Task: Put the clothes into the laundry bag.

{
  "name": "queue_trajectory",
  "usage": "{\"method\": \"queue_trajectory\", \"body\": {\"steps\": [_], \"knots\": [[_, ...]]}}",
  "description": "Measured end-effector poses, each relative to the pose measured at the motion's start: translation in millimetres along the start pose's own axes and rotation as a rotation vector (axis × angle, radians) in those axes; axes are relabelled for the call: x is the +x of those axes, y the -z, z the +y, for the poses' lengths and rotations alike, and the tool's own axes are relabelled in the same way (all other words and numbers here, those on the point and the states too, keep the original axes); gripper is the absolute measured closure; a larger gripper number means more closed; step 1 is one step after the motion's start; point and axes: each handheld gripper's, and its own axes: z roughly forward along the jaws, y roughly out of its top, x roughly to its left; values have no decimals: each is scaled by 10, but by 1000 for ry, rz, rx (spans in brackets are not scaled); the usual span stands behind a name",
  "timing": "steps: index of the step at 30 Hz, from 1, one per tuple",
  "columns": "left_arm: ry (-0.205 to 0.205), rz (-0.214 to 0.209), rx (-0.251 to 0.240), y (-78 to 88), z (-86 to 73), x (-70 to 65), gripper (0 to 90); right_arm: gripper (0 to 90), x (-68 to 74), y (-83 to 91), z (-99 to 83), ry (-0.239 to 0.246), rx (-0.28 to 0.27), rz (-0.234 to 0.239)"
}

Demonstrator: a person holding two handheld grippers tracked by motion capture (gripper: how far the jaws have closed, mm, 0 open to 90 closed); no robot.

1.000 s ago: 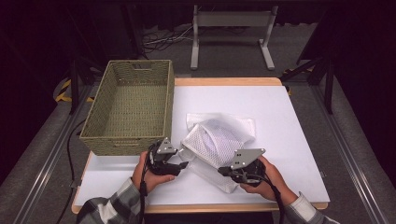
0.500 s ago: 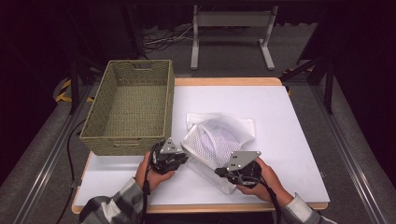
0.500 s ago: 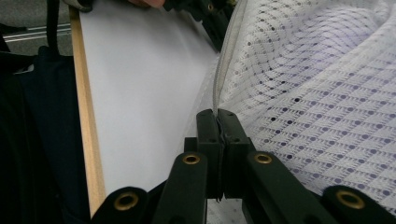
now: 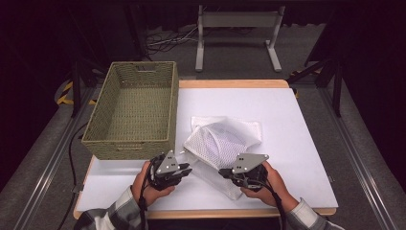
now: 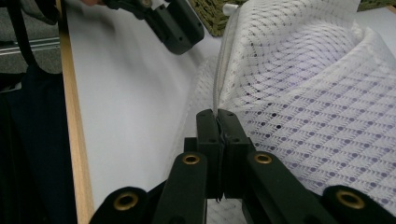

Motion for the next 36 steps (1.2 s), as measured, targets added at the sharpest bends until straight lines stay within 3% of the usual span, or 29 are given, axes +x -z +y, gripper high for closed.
{"method": "queue_trajectory", "body": {"steps": [6,9,14,17,19,24,28,31,36], "knots": [[-3,14,31,-379,225,-30,725,895,31,-52,45,8,3,7],[25,39,62,-581,295,-10,620,895,37,-55,47,12,4,8],[52,86,85,-782,371,59,468,896,22,-41,23,1,4,8],[42,85,115,-906,388,83,462,896,21,-33,18,0,7,10],[79,59,96,-932,397,124,489,896,17,-36,11,-2,10,8],[88,51,92,-901,383,185,849,896,1,-41,-15,-8,18,10],[111,20,42,-867,394,197,869,896,8,-53,-22,-10,20,13],[123,-27,-21,-805,448,175,870,896,21,-48,-5,-2,9,9],[142,-62,-127,-736,600,110,867,896,13,-6,20,-6,-29,-16]]}}
